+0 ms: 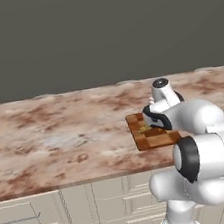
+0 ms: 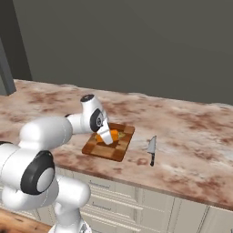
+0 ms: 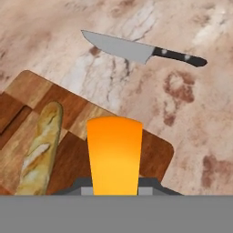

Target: Retrieve the sausage and cheese from the fridge and place them on the cutting board on the counter.

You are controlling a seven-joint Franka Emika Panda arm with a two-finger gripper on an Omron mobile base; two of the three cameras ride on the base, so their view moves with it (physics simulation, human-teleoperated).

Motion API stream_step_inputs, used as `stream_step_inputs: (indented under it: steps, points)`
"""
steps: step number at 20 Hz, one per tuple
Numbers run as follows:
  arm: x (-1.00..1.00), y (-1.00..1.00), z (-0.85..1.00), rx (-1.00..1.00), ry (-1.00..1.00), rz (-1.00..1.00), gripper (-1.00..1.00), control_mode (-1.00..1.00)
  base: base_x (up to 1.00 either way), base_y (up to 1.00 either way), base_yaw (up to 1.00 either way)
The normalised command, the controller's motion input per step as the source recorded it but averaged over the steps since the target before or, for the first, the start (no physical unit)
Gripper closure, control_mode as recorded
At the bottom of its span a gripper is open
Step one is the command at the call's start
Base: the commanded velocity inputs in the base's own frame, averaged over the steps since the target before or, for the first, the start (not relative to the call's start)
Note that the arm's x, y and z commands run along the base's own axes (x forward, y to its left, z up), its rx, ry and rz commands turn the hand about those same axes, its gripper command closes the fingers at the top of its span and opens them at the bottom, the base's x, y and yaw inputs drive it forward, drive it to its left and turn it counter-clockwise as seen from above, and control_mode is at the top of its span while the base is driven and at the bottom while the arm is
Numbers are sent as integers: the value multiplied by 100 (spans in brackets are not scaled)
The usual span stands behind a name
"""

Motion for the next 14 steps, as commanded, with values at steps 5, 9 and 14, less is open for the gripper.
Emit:
stream_step_inputs:
  steps: [5,9,14]
  points:
    - [1,0,-16,2,0,0,100,-100,0,0,0]
    - [0,0,-15,2,0,0,100,-100,0,0,0]
    - [0,-1,-15,2,0,0,100,-100,0,0,0]
